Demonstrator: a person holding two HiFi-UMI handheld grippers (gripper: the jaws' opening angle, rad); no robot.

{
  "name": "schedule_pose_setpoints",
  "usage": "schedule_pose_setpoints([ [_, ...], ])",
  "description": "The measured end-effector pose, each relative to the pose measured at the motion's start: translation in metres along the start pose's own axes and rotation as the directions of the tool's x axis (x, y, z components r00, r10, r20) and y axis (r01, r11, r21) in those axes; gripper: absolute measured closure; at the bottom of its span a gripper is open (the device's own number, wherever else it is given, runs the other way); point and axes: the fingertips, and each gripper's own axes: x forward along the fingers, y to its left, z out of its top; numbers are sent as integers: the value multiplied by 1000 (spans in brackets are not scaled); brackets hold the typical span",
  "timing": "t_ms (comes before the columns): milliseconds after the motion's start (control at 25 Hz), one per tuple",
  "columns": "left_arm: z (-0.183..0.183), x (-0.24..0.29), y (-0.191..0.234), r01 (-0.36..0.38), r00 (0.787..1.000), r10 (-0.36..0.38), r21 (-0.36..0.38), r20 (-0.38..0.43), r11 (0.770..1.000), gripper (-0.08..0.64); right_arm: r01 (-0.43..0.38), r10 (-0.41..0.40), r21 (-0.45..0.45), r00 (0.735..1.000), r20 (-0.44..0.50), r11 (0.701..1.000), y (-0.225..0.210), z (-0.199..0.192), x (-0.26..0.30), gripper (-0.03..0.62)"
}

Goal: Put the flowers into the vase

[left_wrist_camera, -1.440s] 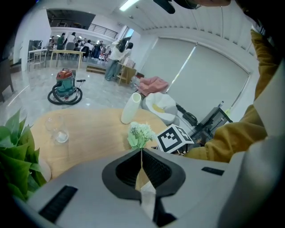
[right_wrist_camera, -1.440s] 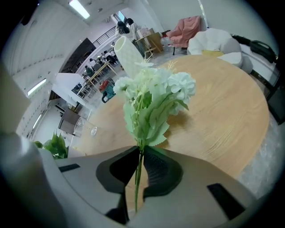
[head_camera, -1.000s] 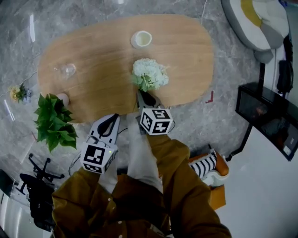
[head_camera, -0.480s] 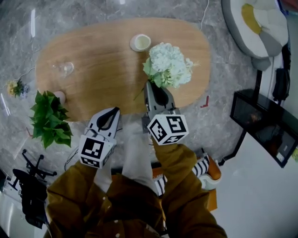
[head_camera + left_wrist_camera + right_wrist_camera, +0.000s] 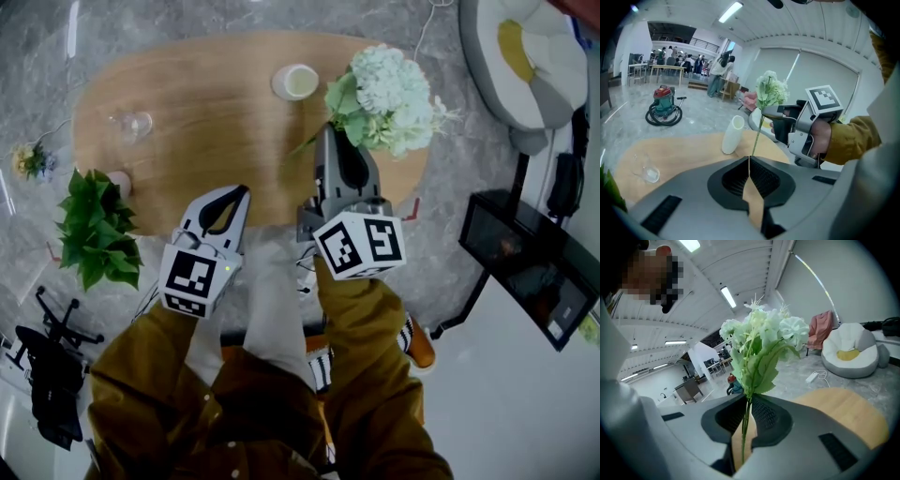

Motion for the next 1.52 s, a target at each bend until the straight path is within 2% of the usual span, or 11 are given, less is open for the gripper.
schedule_pose_setpoints([
  [360,20,19,7,-23,998,21,41,51,999,551,-22,25,-30,993,116,999,-3,44,14,552],
  [640,23,40,12,-34,997,31,36,72,999,551,-17,31,-63,976,217,998,-5,74,24,552],
  [760,23,47,19,-60,995,57,33,84,998,548,-28,47,-82,968,248,996,-2,82,31,552],
  [880,21,53,25,-80,993,78,17,93,997,479,-35,59,-94,962,267,995,0,86,37,552],
  [1000,16,58,28,-81,993,79,11,89,997,445,-34,65,-113,957,281,993,0,85,45,552],
  [1360,-16,65,42,-74,995,74,-5,70,997,442,-41,96,-193,955,281,980,4,50,70,551],
  [1520,-18,67,41,-75,995,76,-10,59,997,442,-38,95,-208,957,273,977,-3,40,72,551],
])
